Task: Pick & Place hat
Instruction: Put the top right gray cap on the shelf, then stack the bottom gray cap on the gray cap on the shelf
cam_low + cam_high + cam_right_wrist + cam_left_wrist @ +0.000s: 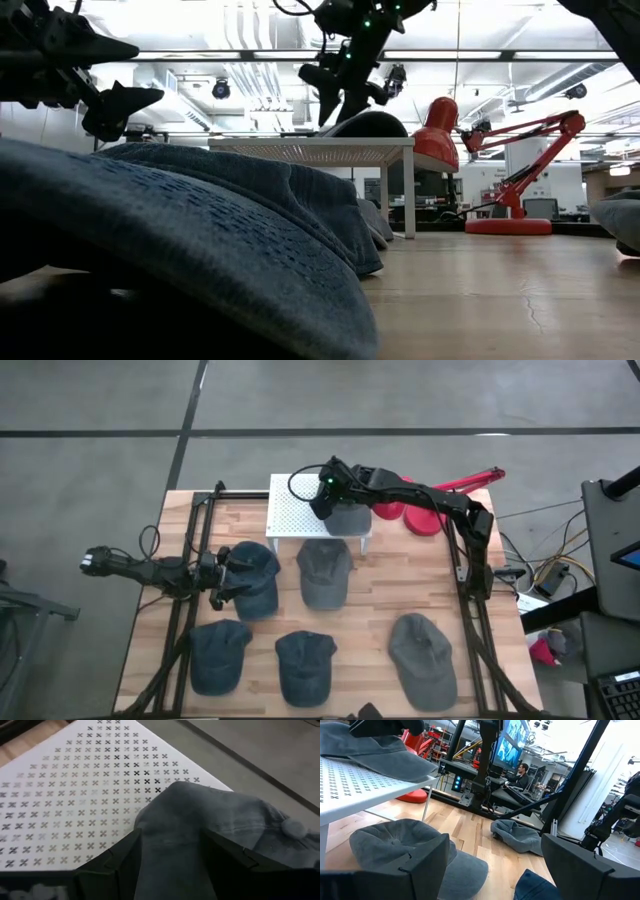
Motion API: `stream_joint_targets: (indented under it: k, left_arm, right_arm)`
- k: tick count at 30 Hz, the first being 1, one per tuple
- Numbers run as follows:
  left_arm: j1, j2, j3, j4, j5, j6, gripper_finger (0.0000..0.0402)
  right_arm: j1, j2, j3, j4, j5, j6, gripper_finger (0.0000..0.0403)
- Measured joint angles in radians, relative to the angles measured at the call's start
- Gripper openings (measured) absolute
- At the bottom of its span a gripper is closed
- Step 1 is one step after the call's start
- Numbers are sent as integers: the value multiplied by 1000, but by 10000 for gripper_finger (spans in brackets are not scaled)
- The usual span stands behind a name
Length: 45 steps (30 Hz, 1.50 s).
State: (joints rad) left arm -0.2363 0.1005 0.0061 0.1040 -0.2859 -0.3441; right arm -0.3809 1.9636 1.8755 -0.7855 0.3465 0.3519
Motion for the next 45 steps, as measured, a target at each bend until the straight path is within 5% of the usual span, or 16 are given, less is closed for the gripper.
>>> stream_joint_targets:
  k: [12, 18, 29, 45]
  left_arm:
    - [0, 0, 0, 0, 0, 0, 317]
    - [0, 0, 0, 0, 0, 0, 317]
    - [0, 0, 0, 0, 0, 2, 317]
    - [0, 0, 0, 0, 0, 1, 317]
  right_arm:
    - [4, -106, 0, -45, -4, 41, 194]
    - [57, -184, 0, -211, -20, 52, 194]
    - [291, -274, 0, -591, -71, 245, 194]
    - [673, -295, -38, -768, -209, 686, 194]
